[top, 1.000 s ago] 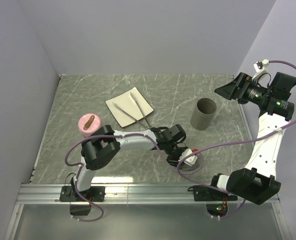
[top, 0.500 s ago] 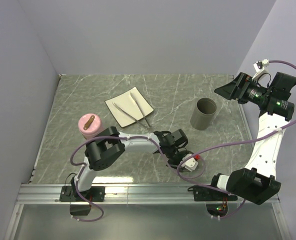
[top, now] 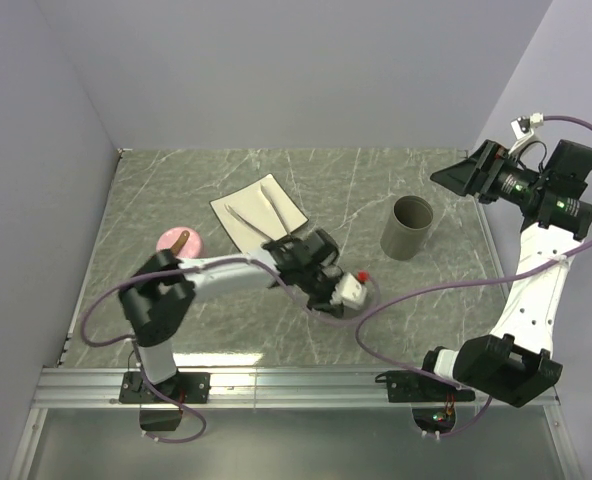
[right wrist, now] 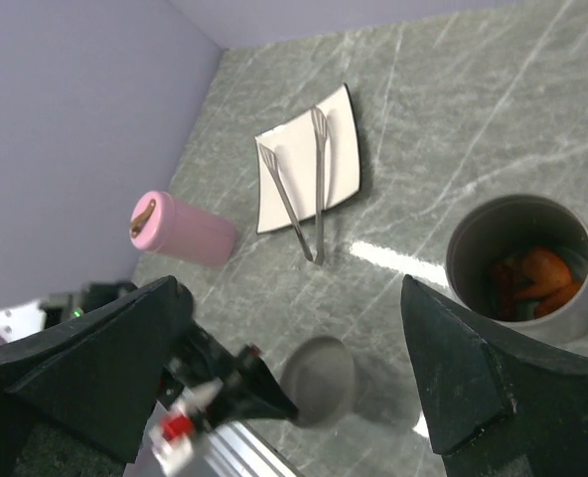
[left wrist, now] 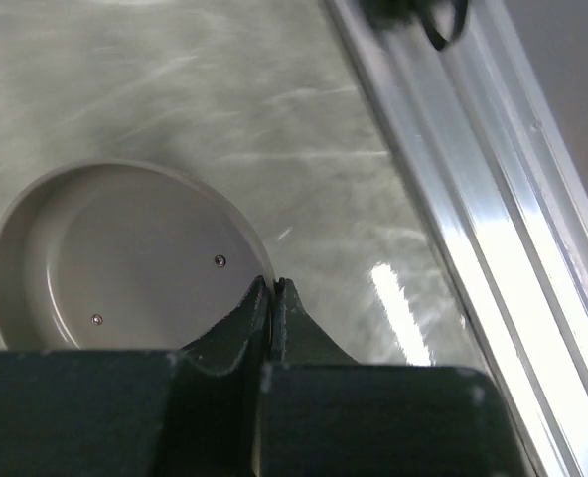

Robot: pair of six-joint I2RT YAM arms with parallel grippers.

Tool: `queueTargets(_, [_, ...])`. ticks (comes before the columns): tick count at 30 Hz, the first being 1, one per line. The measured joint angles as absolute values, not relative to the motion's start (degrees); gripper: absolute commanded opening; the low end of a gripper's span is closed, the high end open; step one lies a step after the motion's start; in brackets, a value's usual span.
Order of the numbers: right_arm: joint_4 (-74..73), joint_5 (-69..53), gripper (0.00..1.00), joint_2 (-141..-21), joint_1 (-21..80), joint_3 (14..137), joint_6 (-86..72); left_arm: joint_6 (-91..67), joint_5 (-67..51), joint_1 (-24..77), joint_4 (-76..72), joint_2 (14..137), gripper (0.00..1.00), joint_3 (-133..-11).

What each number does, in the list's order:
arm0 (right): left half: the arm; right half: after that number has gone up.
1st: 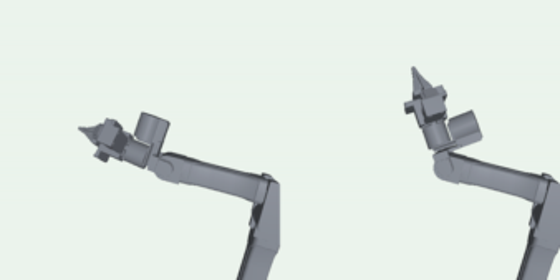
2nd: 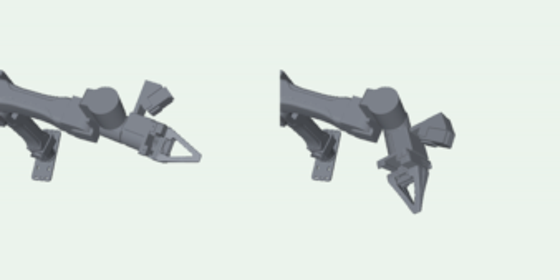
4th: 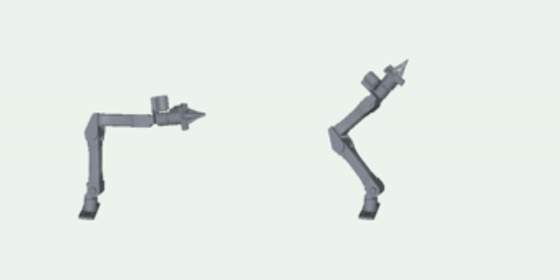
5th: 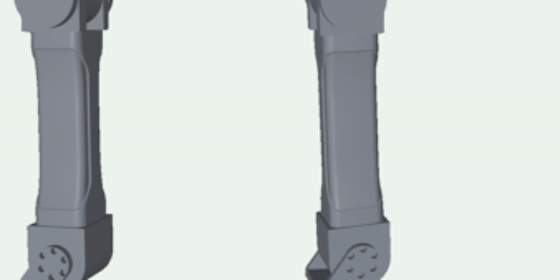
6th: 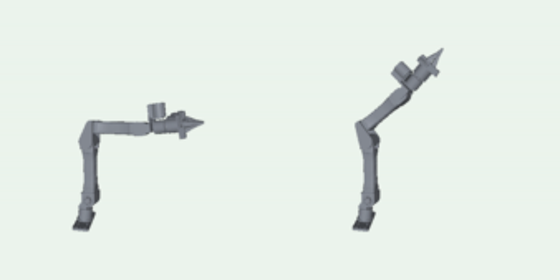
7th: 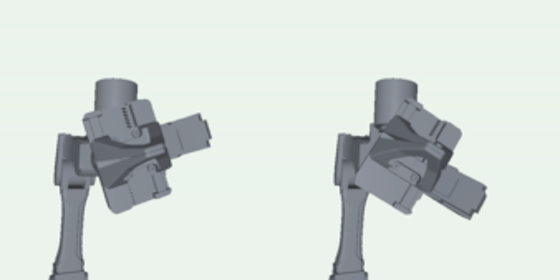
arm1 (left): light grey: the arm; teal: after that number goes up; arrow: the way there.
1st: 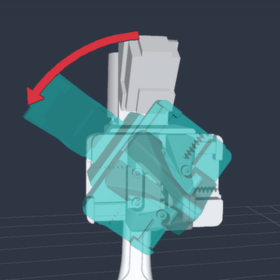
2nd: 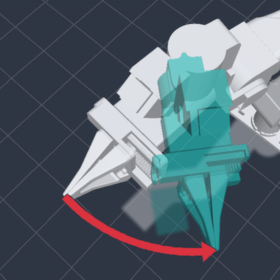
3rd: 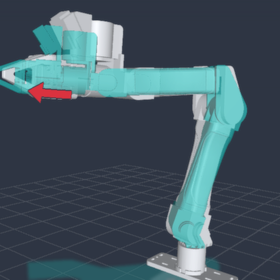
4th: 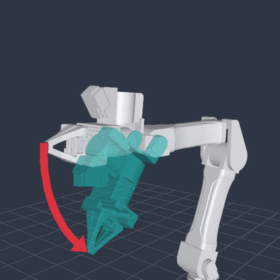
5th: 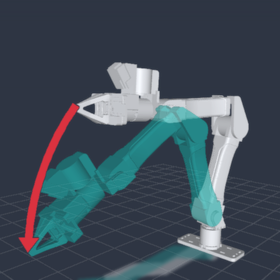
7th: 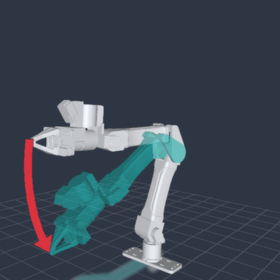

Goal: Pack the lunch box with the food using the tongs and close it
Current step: Pick up the box lid from the center of the board.

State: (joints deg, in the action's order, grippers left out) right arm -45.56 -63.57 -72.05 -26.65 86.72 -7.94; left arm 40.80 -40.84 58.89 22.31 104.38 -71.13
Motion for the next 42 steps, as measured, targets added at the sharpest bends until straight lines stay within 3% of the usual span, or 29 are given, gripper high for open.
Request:
queueTargets(9, [-41.9,-66.7,1.00,-74.4,-26.9,91.0,-9.4,20.9,-54.1,45.5,19.8,89.4,0.00,-71.3])
queueTargets(21, [-34.8,-66.6,1.00,-74.3,-23.0,89.3,-10.9,-28.7,-64.8,34.2,-15.3,76.4,0.00,-68.9])
queueTargets(28, [-24.3,-62.2,0.97,-67.3,-10.6,80.0,-13.7,-62.7,-61.0,22.9,-44.4,76.7,0.00,-64.5])
queueTargets(34, [-10.5,-57.2,0.92,-66.0,5.4,74.3,-19.4,-78.0,-54.4,17.8,-48.6,76.8,0.00,-64.5])
queueTargets(42, [9.4,-56.1,0.86,-72.7,15.0,75.5,-28.1,-93.1,-47.3,12.9,-46.9,77.7,0.00,-64.5])
